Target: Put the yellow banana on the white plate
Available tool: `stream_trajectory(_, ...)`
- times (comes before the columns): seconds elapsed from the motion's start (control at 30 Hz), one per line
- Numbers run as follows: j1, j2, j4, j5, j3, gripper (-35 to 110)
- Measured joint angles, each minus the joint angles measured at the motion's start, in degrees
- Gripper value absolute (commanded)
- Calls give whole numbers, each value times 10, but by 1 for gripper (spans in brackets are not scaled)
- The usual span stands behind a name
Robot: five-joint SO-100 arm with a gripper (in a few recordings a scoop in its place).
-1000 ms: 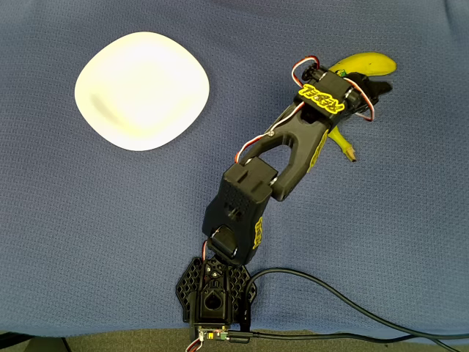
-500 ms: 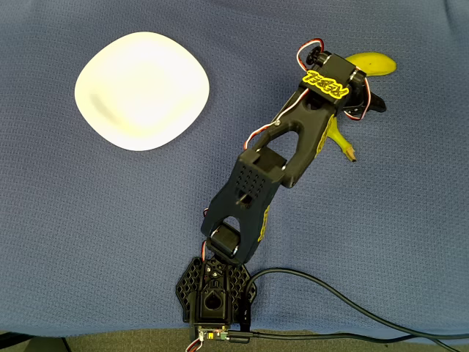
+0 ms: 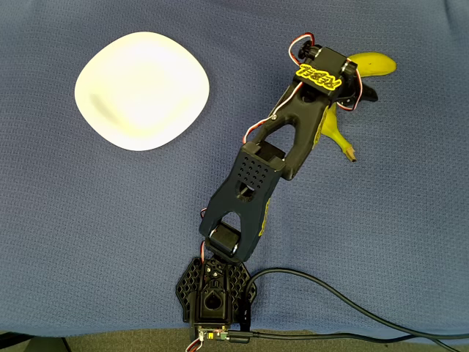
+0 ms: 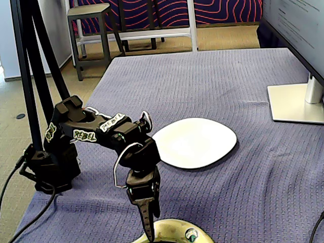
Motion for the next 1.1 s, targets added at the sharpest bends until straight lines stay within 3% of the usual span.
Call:
stream_trajectory(0.5, -47, -34, -7, 80, -54, 43)
stream_trajectory(1.1, -62, -74, -19, 101, -18, 41)
